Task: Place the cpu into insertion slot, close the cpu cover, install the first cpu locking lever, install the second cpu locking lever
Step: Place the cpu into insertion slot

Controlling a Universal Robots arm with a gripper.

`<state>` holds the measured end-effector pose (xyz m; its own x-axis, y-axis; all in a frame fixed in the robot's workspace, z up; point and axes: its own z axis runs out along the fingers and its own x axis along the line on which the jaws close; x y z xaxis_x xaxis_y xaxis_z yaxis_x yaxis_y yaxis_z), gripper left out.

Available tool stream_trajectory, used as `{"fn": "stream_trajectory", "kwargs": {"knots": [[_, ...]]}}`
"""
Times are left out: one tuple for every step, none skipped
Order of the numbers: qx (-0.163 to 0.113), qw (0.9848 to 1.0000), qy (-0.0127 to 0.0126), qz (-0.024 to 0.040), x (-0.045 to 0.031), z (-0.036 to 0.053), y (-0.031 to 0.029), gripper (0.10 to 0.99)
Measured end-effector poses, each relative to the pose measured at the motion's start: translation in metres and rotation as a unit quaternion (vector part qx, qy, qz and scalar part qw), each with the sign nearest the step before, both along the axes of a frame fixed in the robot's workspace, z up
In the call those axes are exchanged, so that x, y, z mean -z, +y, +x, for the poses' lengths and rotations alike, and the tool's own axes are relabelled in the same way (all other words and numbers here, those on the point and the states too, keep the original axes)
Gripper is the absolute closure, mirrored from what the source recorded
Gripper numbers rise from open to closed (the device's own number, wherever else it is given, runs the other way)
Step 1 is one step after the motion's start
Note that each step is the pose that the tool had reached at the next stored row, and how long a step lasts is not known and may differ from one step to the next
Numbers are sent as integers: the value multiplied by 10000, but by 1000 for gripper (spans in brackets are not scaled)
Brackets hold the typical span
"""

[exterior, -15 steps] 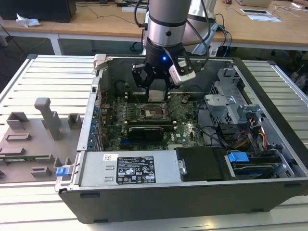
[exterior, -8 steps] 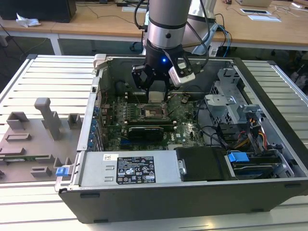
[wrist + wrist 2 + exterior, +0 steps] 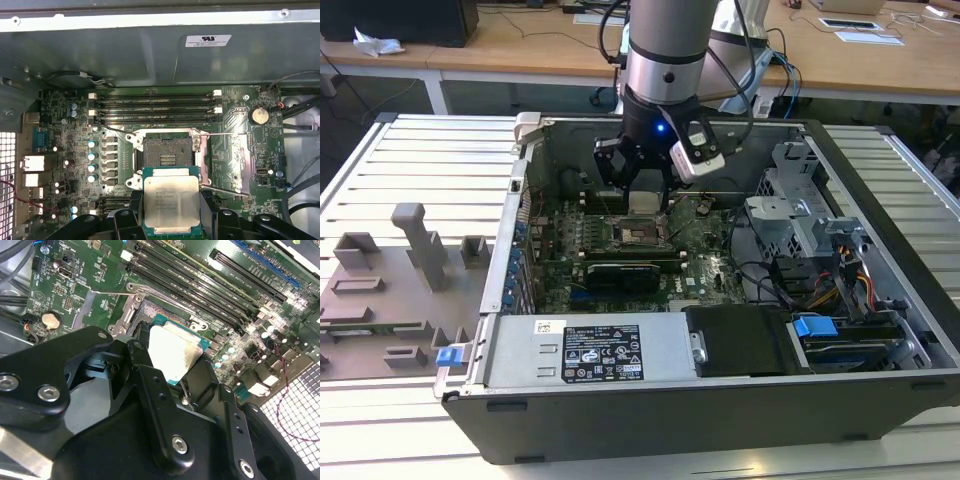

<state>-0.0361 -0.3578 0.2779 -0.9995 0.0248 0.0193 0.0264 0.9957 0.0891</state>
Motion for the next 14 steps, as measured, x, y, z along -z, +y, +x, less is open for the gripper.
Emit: {"fn": "stream_trajectory", "kwargs": {"knots": [[0,10000,0,0,4,0,0,545],[0,10000,0,0,8,0,0,545],[0,10000,0,-1,14,0,0,545],[0,10000,0,0,18,0,0,545],[0,10000,0,-1,22,0,0,545],[0,10000,0,0,27,0,0,545],[0,10000,0,0,30,0,0,545],[0,10000,0,0,32,0,0,545],[0,10000,0,0,36,0,0,545],[0,10000,0,0,40,0,0,545],[0,10000,0,0,43,0,0,545],[0,10000,0,0,46,0,0,545],[0,10000,0,0,49,0,0,545],[0,10000,0,0,52,0,0,545]]}}
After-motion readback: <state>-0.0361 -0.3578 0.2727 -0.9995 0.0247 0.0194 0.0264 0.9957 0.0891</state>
